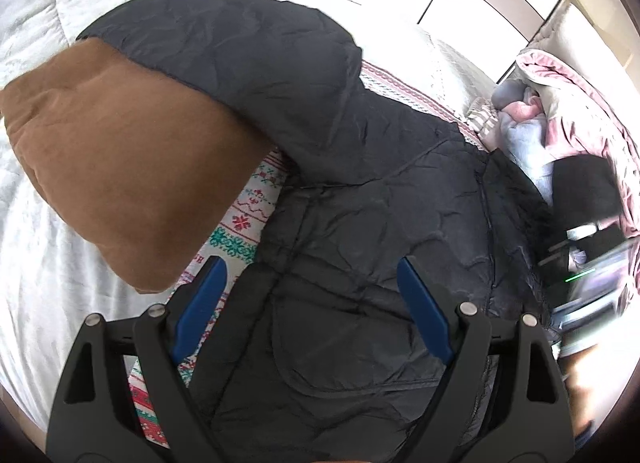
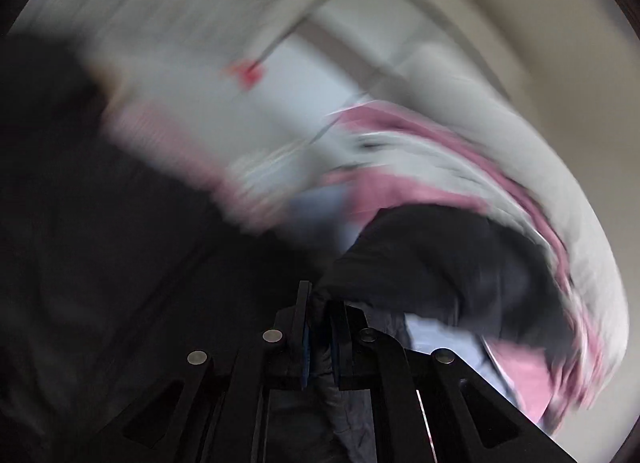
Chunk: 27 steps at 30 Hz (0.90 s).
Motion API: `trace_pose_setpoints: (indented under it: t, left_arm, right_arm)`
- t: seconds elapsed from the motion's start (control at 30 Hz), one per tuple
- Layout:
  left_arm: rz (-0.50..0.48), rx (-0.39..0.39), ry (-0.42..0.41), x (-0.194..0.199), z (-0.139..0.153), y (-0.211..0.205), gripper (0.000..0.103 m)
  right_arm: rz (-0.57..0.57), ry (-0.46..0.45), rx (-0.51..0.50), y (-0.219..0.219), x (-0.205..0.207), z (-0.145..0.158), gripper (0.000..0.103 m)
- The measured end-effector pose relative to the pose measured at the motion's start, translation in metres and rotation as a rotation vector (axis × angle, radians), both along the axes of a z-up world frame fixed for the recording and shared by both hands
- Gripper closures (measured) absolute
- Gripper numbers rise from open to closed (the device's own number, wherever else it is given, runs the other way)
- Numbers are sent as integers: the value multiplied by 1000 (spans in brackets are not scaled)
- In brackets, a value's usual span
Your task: Fold large clothes
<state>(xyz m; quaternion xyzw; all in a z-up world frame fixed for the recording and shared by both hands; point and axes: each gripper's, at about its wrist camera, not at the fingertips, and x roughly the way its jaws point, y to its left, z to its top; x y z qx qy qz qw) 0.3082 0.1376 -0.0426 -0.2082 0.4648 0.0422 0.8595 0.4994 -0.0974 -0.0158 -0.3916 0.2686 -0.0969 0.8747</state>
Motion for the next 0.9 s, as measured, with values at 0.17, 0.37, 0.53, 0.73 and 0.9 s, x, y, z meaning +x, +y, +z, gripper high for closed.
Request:
trace_pose_setpoints:
  t: [0.17,0.37,0.53,0.73,0.9]
  left_arm:
    - [16,-49,8,0,-1,8,16]
    - [-9,-21,5,3,-1,1,16]
    - [-4,-14,7,3,-2,1,16]
    - [9,-7,3,4,-2,4,16]
    - [27,-2,10,4,-3,9,16]
  right_arm:
    - [-25,205,-31,33,14,-86,83]
    - [-44,233,132,18,20,-71,70]
    - [-35,271,364,6,18,-60,63]
    - [-14,310,571,-10,12,-34,56]
    - [-61,265,735,-45,-14,9,33]
